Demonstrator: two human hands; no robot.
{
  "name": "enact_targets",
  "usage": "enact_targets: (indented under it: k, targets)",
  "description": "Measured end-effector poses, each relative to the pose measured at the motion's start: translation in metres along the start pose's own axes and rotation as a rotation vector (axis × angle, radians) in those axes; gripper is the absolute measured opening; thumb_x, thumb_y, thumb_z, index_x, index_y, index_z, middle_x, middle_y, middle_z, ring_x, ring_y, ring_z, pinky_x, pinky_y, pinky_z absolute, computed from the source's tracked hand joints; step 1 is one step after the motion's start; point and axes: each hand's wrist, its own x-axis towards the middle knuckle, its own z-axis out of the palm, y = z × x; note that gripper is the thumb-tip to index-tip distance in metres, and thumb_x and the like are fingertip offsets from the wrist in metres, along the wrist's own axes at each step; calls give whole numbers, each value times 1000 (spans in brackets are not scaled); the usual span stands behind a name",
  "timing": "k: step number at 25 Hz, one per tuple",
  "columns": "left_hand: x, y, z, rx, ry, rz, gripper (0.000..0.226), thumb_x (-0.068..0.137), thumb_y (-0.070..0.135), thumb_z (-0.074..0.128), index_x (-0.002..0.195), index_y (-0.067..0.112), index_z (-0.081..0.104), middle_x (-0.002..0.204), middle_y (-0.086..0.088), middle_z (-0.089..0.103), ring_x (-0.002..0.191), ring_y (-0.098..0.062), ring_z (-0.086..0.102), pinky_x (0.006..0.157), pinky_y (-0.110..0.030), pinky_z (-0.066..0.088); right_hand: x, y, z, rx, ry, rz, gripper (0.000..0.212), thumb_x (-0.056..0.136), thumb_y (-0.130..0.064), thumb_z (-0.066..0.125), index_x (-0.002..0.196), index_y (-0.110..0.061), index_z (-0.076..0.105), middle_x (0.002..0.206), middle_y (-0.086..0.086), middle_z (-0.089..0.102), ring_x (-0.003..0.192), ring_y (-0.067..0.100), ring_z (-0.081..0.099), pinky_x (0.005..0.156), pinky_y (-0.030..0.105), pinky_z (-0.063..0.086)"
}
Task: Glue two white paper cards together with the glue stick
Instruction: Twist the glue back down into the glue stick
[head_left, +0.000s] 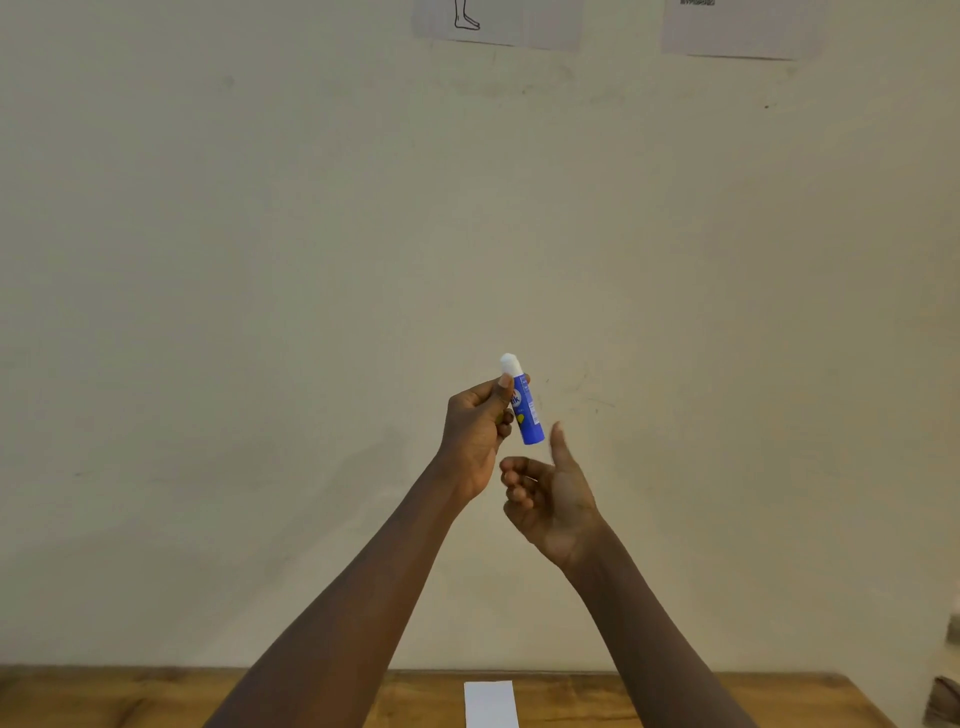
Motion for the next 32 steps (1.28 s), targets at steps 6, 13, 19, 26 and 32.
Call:
enact_targets:
  k: [6, 13, 19, 26, 32]
  targets:
    - [0, -1, 8, -27, 5, -14, 20, 92, 22, 46, 89, 16, 65, 77, -1, 57, 65, -12, 42, 62, -19, 43, -3, -1, 1, 367, -114, -240, 14, 84, -12, 56, 89, -1, 61, 75, 13, 71, 60, 12, 70, 55, 20, 58]
    - [-3, 1, 10, 41, -7, -6, 20, 91, 23, 47, 87, 19, 66, 81, -1, 56, 66, -11, 38, 59, -18, 39, -11, -10, -1, 146, -4, -120, 35, 83, -37, 55, 81, -3, 61, 48, 3, 65, 40, 7, 60, 41, 14, 51]
    - [-5, 3, 16, 4, 10, -18, 21, 91, 23, 47, 94, 13, 65, 78, 0, 57, 63, -11, 37, 61, -20, 39, -13, -9, -2, 210, -35, -243, 28, 76, -29, 63, 83, -2, 63, 77, 13, 70, 59, 14, 69, 55, 20, 58]
    - [-8, 0, 16, 24, -29, -12, 21, 92, 23, 45, 92, 17, 66, 77, 0, 57, 65, -12, 37, 64, -21, 40, -13, -11, -1, 253, -16, -246, 16, 81, -18, 60, 86, -3, 61, 61, 6, 67, 47, 7, 63, 47, 13, 53]
    - [-4, 7, 15, 46, -20, 5, 21, 91, 25, 48, 86, 20, 67, 82, -2, 55, 65, -12, 36, 63, -20, 38, -14, -15, -2, 139, -40, -166, 52, 82, -49, 51, 88, 1, 62, 64, 9, 69, 46, 9, 62, 45, 16, 54]
